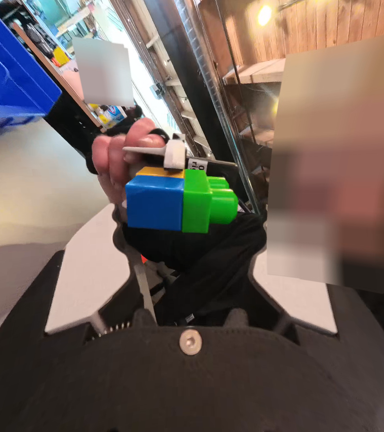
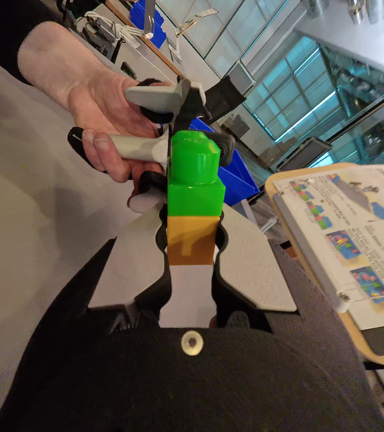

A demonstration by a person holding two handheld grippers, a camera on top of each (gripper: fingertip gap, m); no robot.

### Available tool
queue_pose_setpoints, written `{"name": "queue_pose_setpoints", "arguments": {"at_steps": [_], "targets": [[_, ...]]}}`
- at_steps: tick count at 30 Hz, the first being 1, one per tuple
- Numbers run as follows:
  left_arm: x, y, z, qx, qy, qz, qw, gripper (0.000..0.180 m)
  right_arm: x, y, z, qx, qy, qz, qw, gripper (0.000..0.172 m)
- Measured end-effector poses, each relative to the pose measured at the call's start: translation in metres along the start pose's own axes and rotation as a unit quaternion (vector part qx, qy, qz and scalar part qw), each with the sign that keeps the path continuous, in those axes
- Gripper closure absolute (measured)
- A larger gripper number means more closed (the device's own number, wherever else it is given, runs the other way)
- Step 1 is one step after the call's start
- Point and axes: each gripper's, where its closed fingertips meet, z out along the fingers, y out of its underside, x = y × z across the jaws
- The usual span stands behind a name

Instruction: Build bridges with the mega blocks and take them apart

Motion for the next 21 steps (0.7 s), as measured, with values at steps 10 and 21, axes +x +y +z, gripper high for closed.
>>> {"name": "queue_pose_setpoints", "arguments": {"at_steps": [10, 21], "targets": [[0.001, 0.026, 0.021, -0.045, 0.032, 0.028, 0.998, 0.074, -0.013, -0.013, 0.0, -0.009, 0.012, -0.101, 0.995, 0.133], [-0.001, 0.032, 0.023, -0.074, 0.004, 0.066, 0.995, 0.076, -0.014, -0.012, -0.003, -0.006, 0.01, -0.115, 0.993, 0.133]]}}
